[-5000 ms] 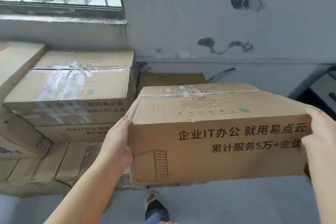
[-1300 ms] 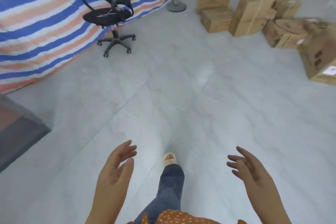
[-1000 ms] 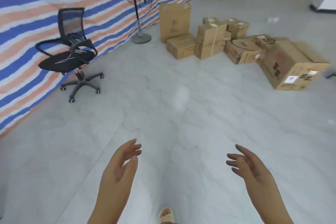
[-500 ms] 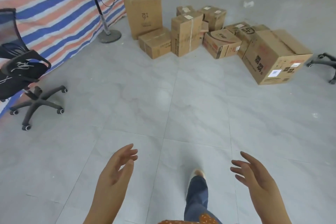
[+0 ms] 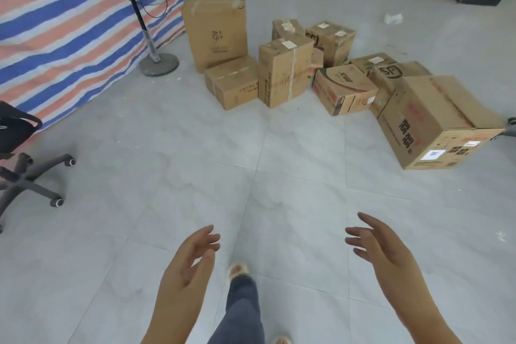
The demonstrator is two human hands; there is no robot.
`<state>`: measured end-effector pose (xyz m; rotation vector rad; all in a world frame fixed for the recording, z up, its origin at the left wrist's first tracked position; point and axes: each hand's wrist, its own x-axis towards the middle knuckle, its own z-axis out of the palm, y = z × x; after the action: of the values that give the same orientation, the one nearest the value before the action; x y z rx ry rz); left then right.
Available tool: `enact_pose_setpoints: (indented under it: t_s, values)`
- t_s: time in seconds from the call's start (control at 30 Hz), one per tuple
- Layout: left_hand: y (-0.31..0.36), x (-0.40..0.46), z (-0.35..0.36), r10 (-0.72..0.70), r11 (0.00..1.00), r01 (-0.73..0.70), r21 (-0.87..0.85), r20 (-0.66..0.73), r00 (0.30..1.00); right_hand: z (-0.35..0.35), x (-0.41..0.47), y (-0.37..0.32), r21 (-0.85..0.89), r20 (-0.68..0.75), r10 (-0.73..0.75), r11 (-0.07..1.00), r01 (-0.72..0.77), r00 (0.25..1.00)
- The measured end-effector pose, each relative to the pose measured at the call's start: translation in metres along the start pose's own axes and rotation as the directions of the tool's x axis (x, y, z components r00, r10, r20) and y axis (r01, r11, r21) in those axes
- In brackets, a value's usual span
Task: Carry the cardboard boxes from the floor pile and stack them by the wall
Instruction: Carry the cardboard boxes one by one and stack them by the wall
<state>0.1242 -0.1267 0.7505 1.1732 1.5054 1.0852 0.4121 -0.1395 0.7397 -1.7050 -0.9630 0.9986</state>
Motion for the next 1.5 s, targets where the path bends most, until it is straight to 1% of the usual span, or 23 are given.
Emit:
enact_pose_setpoints:
  t_s: [0.07,0.23,0.3,0.43,0.57,0.67,0.77,0.83,1.0,1.07,1.13,1.23,1.3,1.5]
  values:
    - [0.0,0.04,0.006,-0.027,1.0,0.027,0.011,-0.02,0.999,0.013,0.037,-0.003,-0.008,0.015,0.015,1.0,-0.015,1.0]
    - [0.011,0.164,0.023,-0.033,0.999,0.034,0.017,-0.064,0.997,0.05,0.149,-0.031,-0.036,0.02,0.002,0.999,-0.001,1.0]
    - [0.025,0.22,0.03,-0.031,0.999,0.031,0.015,-0.053,0.998,0.061,0.195,-0.05,-0.031,-0.012,-0.008,0.999,0.007,1.0]
    - [0.068,0.323,0.045,0.051,0.999,-0.051,0.015,0.005,0.999,0.084,0.28,-0.091,0.002,-0.05,-0.021,1.0,0.021,0.999]
    - [0.091,0.396,0.054,0.059,0.998,-0.06,0.024,0.037,0.998,0.113,0.347,-0.111,-0.047,0.0,-0.01,0.999,0.009,1.0]
    - [0.089,0.436,0.058,0.006,0.999,-0.008,0.051,0.028,1.0,0.134,0.397,-0.119,-0.099,0.064,0.018,0.995,-0.012,0.998]
    - [0.082,0.481,0.061,-0.065,0.996,0.067,0.059,-0.033,0.997,0.15,0.457,-0.127,-0.17,0.114,0.032,0.985,-0.013,0.993]
    - [0.082,0.516,0.066,-0.087,0.993,0.093,0.067,-0.085,0.993,0.16,0.5,-0.138,-0.186,0.133,0.025,0.983,0.001,0.991]
    - [0.1,0.625,0.095,-0.109,0.992,0.12,0.046,-0.182,0.977,0.184,0.627,-0.174,-0.181,0.174,0.017,0.983,0.015,0.985]
    - [0.116,0.669,0.112,-0.096,0.994,0.104,0.027,-0.21,0.973,0.193,0.675,-0.194,-0.19,0.198,0.004,0.981,0.034,0.98]
    - [0.131,0.715,0.129,-0.083,0.996,0.089,0.016,-0.21,0.974,0.2,0.725,-0.212,-0.192,0.212,-0.011,0.98,0.053,0.977]
    - [0.143,0.77,0.151,-0.107,0.992,0.117,0.039,-0.194,0.975,0.211,0.787,-0.231,-0.227,0.263,-0.005,0.972,0.067,0.965]
    - [0.149,0.8,0.159,-0.116,0.992,0.124,0.033,-0.191,0.975,0.221,0.822,-0.239,-0.218,0.276,-0.012,0.973,0.075,0.961]
    - [0.145,0.914,0.159,-0.194,0.975,0.211,0.067,-0.204,0.96,0.271,0.932,-0.25,-0.233,0.291,0.065,0.973,0.005,0.955]
